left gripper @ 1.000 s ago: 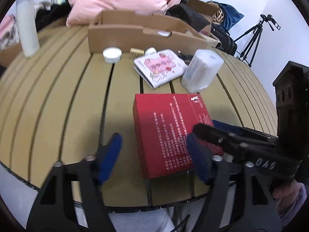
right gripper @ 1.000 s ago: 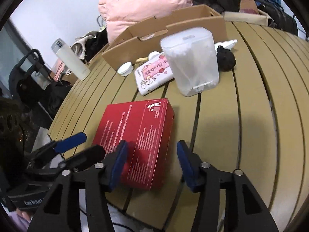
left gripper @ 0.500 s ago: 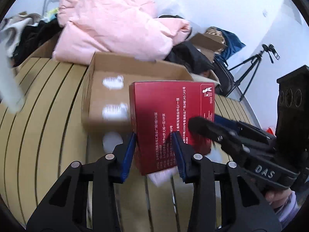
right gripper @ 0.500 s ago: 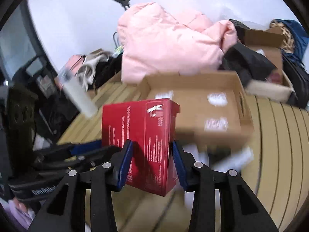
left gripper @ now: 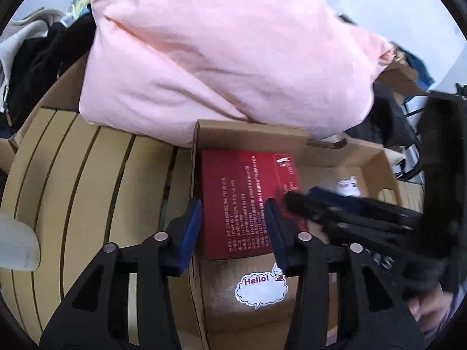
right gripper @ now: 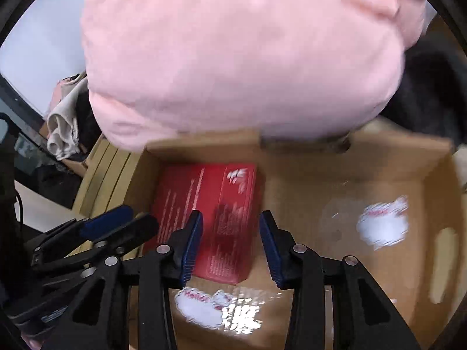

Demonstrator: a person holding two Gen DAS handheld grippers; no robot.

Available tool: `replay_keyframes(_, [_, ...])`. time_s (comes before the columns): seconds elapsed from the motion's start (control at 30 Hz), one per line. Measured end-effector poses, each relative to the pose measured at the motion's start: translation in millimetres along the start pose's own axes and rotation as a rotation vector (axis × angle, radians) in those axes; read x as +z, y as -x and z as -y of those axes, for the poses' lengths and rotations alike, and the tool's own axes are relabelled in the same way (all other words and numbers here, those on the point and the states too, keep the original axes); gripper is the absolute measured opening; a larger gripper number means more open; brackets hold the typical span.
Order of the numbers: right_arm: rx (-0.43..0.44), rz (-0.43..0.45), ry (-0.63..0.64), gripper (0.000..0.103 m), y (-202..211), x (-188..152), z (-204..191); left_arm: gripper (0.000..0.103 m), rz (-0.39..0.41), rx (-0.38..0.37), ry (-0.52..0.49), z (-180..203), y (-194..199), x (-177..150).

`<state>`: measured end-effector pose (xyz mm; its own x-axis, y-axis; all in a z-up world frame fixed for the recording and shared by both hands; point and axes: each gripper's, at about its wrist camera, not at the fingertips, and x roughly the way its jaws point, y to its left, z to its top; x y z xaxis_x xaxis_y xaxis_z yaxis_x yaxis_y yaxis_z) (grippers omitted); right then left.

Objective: Organize objects
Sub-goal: 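Carry the red box into the cardboard tray and open the right tool, then raise the right tool out of the cardboard tray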

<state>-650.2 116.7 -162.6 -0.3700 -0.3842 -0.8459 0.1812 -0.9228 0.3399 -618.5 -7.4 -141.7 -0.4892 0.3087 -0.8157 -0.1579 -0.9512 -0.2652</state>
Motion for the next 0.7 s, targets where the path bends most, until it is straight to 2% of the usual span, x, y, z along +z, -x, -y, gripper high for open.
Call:
replay_keyframes(0.03, [0.025,-0.015,-0.005,0.046,-3.5,-1.0,0.7,0.052,0.016,-0.004,-0.013,2.6,5.0,-3.6])
replay_keyframes(0.1, [0.009,-0.023,0.008,0.048,-3.3,-3.7,-0.1,0.072,0.051,0.029,-0.049,10.9,17.6,-5.6])
replay_keyframes(0.13, [-0.001,-0.017,0.020,0.050,0.9,-3.4,-1.3,0.073,0.073,0.052,-0.071,16.2,25.8,-8.0])
replay_keyframes(0.2, [-0.019,0.001,0.059,0.071,17.0,-5.9,-3.8,0.075,0.104,0.083,-0.123,29.0,45.2,-11.5])
replay_keyframes(0.23, [-0.018,0.013,0.072,0.090,27.6,-7.7,-3.8,0.078,0.113,0.087,-0.145,33.9,57.1,-14.8])
replay_keyframes(0.27, [-0.017,0.029,0.080,0.091,41.1,-9.5,-2.8,0.083,0.120,0.097,-0.154,38.1,67.3,-15.8])
replay_keyframes(0.37, [-0.010,0.075,0.093,0.091,90.2,-27.0,4.6,0.083,0.165,0.154,-0.184,46.4,115.9,-32.8])
replay_keyframes(0.47, [0.018,0.104,0.086,0.091,140.4,-59.6,8.3,0.086,0.226,0.213,-0.196,53.9,173.6,-56.7])
replay_keyframes(0.57, [0.034,0.122,0.109,0.091,190.6,-98.7,2.6,0.102,0.288,0.246,-0.200,66.2,232.0,-92.6])
replay_keyframes(0.63, [0.019,0.152,0.136,0.091,226.1,-127.2,-2.2,0.103,0.308,0.263,-0.183,72.3,271.2,-121.2])
replay_keyframes(0.7, [0.020,0.174,0.144,0.091,266.0,-164.4,-9.2,0.103,0.308,0.239,-0.167,77.0,310.1,-153.6])
